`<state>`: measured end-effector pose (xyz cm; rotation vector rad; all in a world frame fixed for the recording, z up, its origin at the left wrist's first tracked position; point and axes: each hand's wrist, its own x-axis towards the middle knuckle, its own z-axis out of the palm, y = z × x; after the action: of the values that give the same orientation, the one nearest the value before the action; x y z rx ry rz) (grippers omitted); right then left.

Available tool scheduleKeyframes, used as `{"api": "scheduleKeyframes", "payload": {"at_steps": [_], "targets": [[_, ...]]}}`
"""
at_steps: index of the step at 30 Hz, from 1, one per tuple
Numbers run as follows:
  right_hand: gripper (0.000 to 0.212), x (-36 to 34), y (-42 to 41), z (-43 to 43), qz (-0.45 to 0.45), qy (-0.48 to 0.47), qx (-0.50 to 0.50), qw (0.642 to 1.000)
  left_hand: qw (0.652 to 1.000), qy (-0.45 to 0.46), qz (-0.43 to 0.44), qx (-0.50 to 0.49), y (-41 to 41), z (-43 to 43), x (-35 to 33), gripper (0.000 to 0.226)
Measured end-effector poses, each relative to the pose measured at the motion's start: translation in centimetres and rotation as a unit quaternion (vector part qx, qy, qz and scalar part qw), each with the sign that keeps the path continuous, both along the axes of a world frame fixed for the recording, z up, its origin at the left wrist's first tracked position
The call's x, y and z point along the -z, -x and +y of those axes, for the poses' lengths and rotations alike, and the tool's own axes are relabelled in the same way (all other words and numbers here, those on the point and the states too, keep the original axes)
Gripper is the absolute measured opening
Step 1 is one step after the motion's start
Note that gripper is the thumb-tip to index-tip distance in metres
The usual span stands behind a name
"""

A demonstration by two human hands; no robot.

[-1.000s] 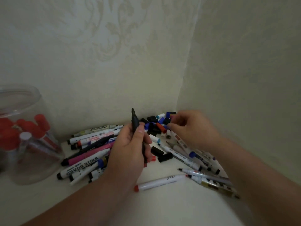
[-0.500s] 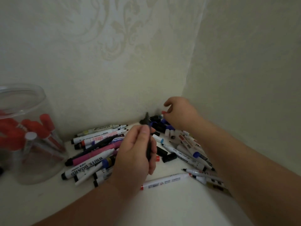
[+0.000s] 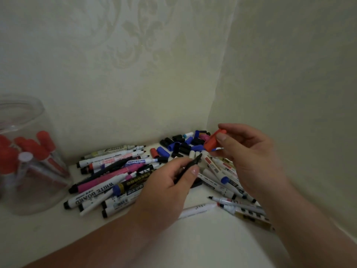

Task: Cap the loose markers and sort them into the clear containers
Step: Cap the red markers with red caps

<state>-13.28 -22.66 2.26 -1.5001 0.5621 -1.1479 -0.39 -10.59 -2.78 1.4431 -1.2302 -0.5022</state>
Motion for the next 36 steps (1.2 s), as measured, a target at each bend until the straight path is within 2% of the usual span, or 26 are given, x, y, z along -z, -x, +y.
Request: {"api": "scheduleKeyframes", "payload": {"at_steps": [3, 6, 11, 18, 25, 32, 36], "targets": [[0.016, 0.0, 0.1, 0.5, -0.003, 0.013, -0.019, 1.0, 1.0, 0.003, -0.008, -0.004, 0.1, -0.2, -0.1, 0.016], [0.018, 0.4, -0.2, 0.9, 0.042, 0.045, -0.038, 0.997, 1.0, 0.003, -0.017, -0.006, -0.1, -0.5, 0.3, 0.019], [0.017, 0.8, -0.3, 0.6, 0.07, 0.042, -0.052, 0.995, 1.0, -0.011, -0.02, -0.015, -0.3, -0.7, 0.5, 0.013], [0.013, 1.3, -0.5, 0.6, 0.058, 0.04, -0.073, 0.995, 0.999, -0.005, -0.027, -0.02, -0.2, -0.6, 0.5, 0.024], [0.02, 1.1, -0.7, 0.9, 0.04, 0.018, -0.099, 0.994, 1.0, 0.01, -0.026, -0.008, -0.2, -0.2, 0.3, 0.03], [0.014, 1.1, -1.0, 1.1, 0.099, 0.072, -0.045, 0.991, 0.997, 0.015, -0.064, -0.026, -0.2, -0.4, 0.7, 0.025], [0.015, 1.1, -1.2, 1.4, 0.061, 0.057, -0.06, 0.995, 0.999, 0.025, -0.02, -0.02, -0.1, -0.3, 0.7, 0.013]]}}
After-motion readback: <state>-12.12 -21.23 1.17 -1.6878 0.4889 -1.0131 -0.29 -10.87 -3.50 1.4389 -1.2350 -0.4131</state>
